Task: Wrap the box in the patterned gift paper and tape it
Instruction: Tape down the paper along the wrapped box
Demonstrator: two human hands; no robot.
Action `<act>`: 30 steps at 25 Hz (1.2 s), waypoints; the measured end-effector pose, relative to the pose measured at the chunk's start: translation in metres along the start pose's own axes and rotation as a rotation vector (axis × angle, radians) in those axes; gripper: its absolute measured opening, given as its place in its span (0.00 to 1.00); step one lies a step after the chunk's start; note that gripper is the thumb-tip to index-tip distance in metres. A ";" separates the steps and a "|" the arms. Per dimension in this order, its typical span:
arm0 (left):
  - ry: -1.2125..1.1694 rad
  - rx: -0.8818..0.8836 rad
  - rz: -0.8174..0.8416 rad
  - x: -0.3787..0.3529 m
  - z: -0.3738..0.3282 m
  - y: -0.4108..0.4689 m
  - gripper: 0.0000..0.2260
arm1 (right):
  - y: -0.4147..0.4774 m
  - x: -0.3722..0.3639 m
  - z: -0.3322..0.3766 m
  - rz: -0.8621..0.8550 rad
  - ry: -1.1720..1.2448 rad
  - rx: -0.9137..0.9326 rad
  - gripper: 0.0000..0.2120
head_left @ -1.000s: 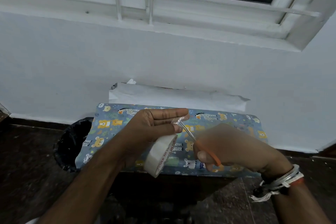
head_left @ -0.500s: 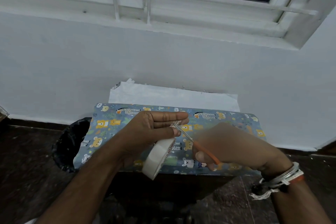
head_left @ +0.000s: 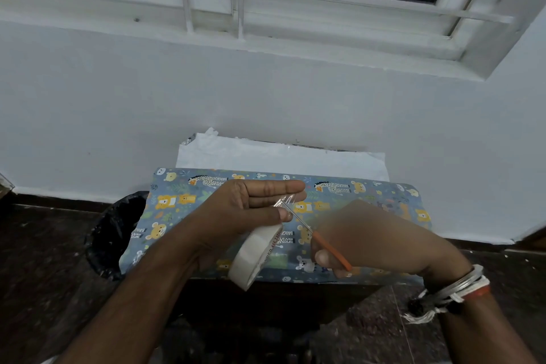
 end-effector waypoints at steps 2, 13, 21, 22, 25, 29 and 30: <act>-0.005 -0.009 0.006 0.000 0.000 0.000 0.20 | 0.001 -0.002 0.001 0.008 -0.009 0.005 0.02; 0.006 -0.043 -0.065 0.009 -0.003 0.000 0.26 | 0.001 0.012 0.002 -0.197 -0.040 0.083 0.09; -0.027 -0.084 -0.106 0.015 -0.001 0.003 0.33 | -0.005 0.020 0.014 -0.392 -0.407 0.138 0.08; -0.040 -0.095 -0.116 0.017 -0.002 0.003 0.35 | -0.004 0.018 0.017 -0.399 -0.460 0.149 0.06; -0.047 -0.131 -0.142 0.022 -0.005 0.003 0.37 | 0.002 0.023 0.020 -0.514 -0.711 0.094 0.03; -0.057 -0.155 -0.144 0.025 -0.006 0.002 0.38 | 0.015 0.028 0.010 -0.453 -1.050 -0.218 0.08; -0.059 -0.159 -0.136 0.024 -0.007 0.002 0.38 | 0.015 0.023 0.008 -0.382 -1.058 -0.295 0.10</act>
Point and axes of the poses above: each hand's wrist, its own y-axis towards the middle knuckle, its own x-axis out of the back of the hand, z = x × y, the point moved 7 cm from there along y, towards the middle knuckle, and after that the axes turned 15 degrees about y, right-handed, at the moved point
